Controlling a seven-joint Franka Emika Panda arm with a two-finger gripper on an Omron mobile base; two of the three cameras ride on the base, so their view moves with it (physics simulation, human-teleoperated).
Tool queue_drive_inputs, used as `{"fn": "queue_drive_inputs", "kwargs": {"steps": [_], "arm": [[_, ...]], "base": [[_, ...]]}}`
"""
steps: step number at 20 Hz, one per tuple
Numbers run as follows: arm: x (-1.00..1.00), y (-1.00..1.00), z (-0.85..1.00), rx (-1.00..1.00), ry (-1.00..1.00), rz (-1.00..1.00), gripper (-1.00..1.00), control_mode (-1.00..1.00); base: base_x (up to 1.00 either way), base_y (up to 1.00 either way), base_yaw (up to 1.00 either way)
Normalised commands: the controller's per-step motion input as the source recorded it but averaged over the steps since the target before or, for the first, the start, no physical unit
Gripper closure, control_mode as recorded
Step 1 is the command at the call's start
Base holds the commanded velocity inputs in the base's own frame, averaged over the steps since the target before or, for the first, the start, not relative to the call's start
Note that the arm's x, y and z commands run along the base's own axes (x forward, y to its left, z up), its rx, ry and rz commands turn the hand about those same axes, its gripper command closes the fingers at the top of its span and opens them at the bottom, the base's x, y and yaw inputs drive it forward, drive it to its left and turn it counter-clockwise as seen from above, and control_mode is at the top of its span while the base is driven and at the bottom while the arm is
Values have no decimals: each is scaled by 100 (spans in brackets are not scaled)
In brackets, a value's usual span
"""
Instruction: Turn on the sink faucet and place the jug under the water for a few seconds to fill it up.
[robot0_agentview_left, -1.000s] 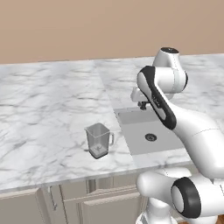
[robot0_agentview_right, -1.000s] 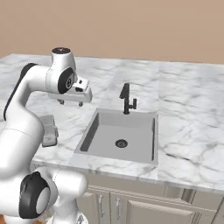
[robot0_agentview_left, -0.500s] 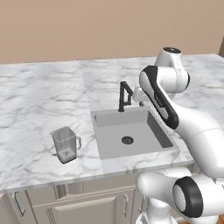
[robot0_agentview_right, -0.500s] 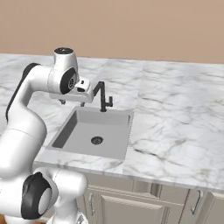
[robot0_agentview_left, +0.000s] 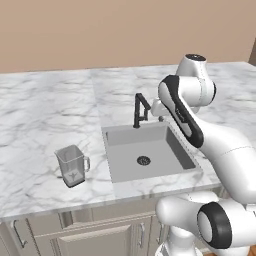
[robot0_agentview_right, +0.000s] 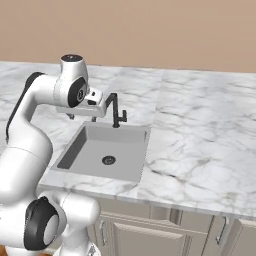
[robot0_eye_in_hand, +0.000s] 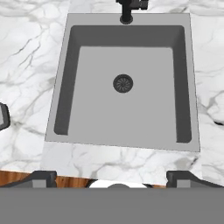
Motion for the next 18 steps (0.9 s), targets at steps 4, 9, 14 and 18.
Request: {"fn": "queue_drive_inputs", "kwargs": {"steps": [4,9,14,18], "arm": [[0,0,0,0,0,0,-100,100],[0,-2,-4,0,0,0,-100,-100],[33,-68,-47,1,-34,21,-100,-100],[28,-94,-45,8,-69,60,-100,-100]], "base": [[0,-8,0],[0,0,0],[0,0,0],[0,0,0]]}}
